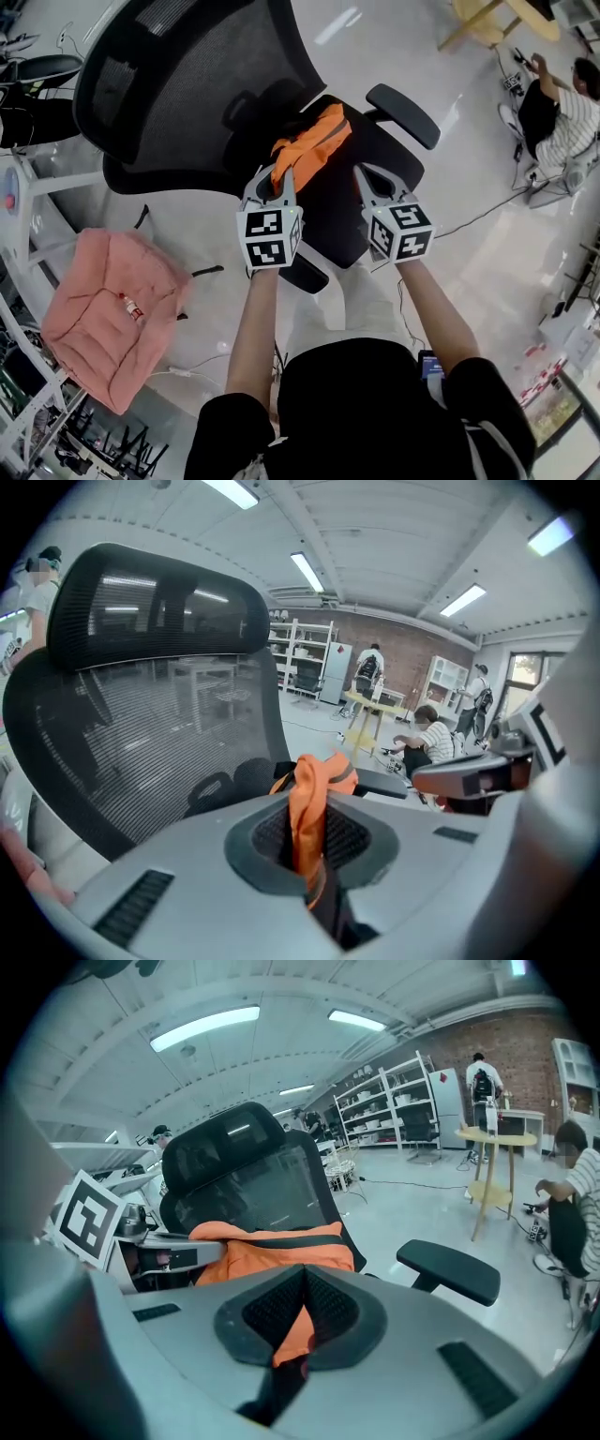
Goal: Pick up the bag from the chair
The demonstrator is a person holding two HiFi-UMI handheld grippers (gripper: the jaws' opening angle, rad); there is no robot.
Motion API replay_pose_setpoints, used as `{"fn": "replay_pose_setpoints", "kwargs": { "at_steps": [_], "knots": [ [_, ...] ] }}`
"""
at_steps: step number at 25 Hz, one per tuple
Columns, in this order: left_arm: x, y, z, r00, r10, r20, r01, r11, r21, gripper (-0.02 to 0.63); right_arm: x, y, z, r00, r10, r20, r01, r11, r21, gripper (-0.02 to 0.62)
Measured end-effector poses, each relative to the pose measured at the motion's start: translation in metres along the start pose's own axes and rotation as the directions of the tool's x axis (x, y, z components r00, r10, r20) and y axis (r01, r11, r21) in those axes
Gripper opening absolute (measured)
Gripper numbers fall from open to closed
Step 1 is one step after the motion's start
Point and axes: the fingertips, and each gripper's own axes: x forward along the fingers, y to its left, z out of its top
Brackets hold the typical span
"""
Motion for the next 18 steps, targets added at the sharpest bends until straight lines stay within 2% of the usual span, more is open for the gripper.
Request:
{"fn": "replay_pose_setpoints", "kwargs": {
  "at_steps": [8,13,18],
  "knots": [
    [-0.049,-0.01,0.023,0.998,-0.008,0.055,0.012,0.998,-0.067,0.018,-0.031,0.025,0.038,0.996,0.019,0.088,-0.021,1.0,0.019,0.002],
    [-0.079,-0.019,0.047,0.994,-0.016,0.107,0.022,0.998,-0.052,0.018,-0.055,0.038,0.052,0.992,0.02,0.122,-0.015,0.999,-0.043,0.002],
    [-0.116,-0.034,0.074,0.985,-0.033,0.169,0.04,0.999,-0.037,0.018,-0.083,0.045,0.078,0.982,0.011,0.19,-0.002,0.999,-0.048,0.002]
  ]
}}
